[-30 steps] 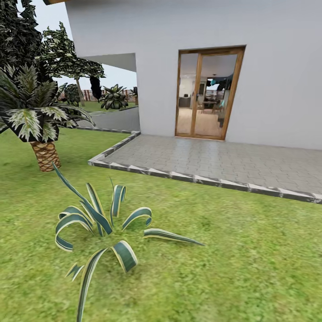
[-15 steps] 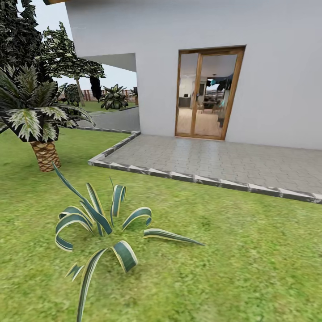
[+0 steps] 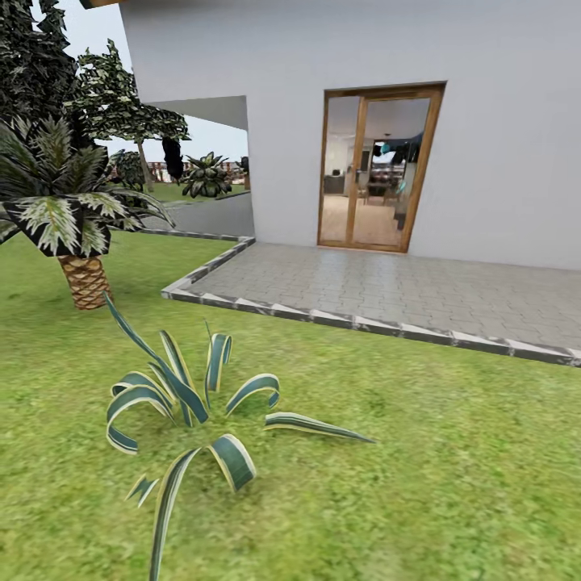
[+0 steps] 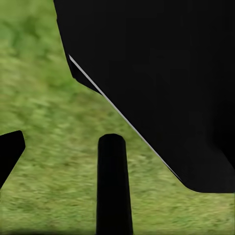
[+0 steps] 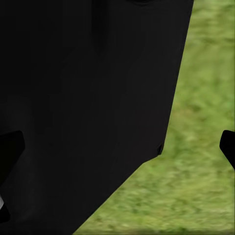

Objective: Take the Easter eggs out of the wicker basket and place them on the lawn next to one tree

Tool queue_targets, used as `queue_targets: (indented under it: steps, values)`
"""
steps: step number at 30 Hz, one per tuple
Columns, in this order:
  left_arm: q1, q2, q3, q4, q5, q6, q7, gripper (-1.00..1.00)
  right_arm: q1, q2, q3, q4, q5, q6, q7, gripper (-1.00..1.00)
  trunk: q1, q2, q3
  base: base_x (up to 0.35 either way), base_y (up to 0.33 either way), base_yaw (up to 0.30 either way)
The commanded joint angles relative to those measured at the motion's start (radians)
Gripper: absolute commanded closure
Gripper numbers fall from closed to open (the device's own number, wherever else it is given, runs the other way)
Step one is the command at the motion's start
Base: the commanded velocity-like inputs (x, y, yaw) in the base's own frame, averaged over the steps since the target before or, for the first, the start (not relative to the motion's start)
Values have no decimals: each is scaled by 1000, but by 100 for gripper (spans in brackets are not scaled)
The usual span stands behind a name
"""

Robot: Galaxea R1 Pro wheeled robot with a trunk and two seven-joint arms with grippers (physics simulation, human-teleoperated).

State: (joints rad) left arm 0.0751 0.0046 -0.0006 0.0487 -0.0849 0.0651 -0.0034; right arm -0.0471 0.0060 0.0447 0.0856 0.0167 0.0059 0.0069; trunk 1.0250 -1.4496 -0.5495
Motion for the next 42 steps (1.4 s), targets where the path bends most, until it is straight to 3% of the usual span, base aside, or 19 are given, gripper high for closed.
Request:
queue_targets:
  steps: [1,20,33,42]
  values:
    - [0,0,1,-1,-9,3,0,-100,-1,0,4,2,2,0,1,-100,0,0,-1,0,16,0]
    - [0,-1,-1,-1,-10,4,0,-100,-1,0,4,2,2,1,1,-100,0,0,-1,102,0,0]
    - [0,0,0,-1,-10,5,-4,-100,-1,0,4,2,2,1,1,-100,0,0,-1,0,297,0]
    - [0,0,0,-1,-10,4,-4,-100,-1,0,4,2,2,1,1,-100,0,0,-1,0,79,0]
